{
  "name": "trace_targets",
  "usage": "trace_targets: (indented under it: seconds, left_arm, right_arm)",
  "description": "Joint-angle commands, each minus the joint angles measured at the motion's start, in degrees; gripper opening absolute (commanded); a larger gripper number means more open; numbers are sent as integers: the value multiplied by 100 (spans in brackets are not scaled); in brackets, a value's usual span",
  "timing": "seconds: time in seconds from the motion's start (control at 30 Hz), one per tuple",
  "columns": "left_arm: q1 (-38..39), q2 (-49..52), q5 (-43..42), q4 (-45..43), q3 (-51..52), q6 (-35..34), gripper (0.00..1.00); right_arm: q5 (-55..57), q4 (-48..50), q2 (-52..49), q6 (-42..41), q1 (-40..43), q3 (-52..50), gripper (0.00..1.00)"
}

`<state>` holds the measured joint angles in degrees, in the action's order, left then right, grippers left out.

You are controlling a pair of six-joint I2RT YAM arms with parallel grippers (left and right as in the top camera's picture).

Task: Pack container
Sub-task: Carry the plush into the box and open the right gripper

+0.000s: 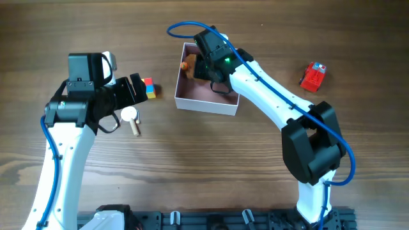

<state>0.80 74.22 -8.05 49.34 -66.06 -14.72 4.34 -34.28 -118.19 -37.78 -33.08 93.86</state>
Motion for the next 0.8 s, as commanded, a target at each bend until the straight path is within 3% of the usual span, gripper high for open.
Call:
trace_targets:
  seconds: [0.0,0.3,0.4,0.53,0.6,0.77]
  left_arm:
    - [7,26,-87,2,-103,35,100]
    - [7,26,-87,2,-103,35,100]
    - [7,26,-87,2,-103,35,100]
    - [7,28,-87,2,-103,35,100]
    - [7,26,-87,2,-103,35,100]
    - [7,26,-87,2,-103,35,100]
  right_arm:
    - [479,-33,-87,52,22,28,41]
    - [203,111,-87,22,240,17,43]
    - [177,256,-90,26,240,17,50]
    - [-155,422,-131,24,238,17,50]
    - [-186,358,-173,24,240,17,60]
    - [-446,317,-177,313,234,17,75]
